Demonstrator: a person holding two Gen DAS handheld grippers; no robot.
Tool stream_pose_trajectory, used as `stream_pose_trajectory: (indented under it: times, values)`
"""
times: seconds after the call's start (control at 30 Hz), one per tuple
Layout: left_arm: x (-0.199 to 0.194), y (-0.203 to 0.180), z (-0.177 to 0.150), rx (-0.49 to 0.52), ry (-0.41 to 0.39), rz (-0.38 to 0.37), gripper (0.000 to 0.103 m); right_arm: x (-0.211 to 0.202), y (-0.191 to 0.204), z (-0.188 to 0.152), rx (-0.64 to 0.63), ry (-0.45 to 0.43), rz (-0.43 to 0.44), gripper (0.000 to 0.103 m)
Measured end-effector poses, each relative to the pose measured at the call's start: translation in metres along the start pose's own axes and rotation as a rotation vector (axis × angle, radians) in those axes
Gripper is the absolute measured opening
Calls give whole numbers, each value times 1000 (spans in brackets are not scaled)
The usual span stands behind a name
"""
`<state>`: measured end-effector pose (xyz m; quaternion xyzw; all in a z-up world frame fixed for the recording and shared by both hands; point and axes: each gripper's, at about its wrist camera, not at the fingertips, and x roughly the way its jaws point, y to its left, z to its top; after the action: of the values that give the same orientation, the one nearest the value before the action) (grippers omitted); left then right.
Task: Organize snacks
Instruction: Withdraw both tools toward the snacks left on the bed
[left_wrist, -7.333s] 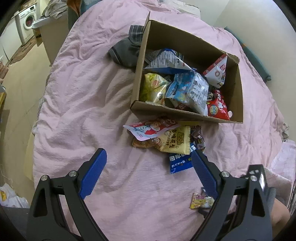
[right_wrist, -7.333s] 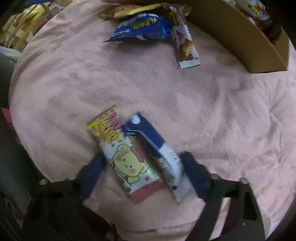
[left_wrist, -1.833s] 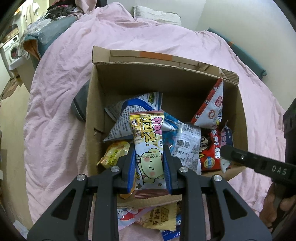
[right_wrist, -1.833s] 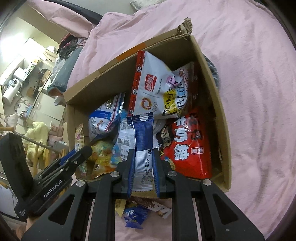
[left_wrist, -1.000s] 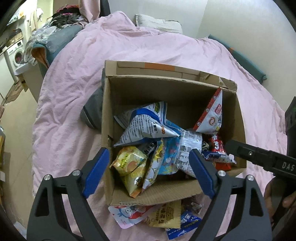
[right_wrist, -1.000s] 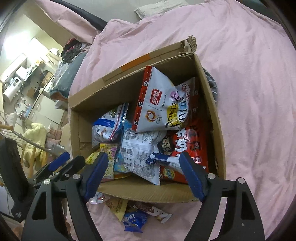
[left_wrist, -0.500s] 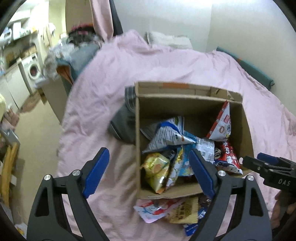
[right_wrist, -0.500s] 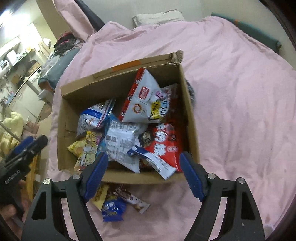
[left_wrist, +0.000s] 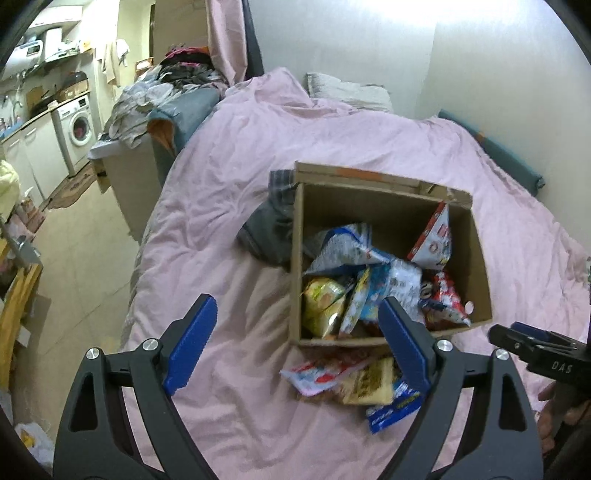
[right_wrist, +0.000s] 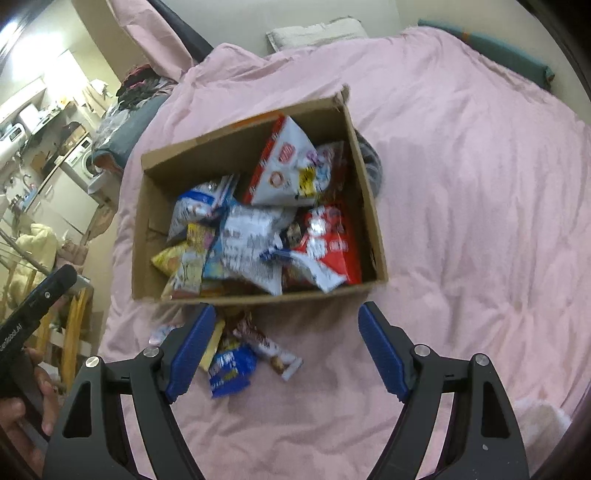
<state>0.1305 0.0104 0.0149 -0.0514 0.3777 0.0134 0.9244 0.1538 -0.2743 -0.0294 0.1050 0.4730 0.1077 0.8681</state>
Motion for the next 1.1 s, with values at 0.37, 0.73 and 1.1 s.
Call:
stream_pose_trajectory:
  times: [0.37, 0.73, 1.1]
  values:
    - [-3, 16, -30, -44, 87, 12, 87, -3, -26, -24, 33, 40, -3, 82]
    - [17, 11, -58, -69, 245, -22, 87, 22, -32, -36, 71, 165, 58, 82]
    - [30, 29, -64, -128, 306, 0, 87, 95, 13, -43, 128, 400, 246, 66]
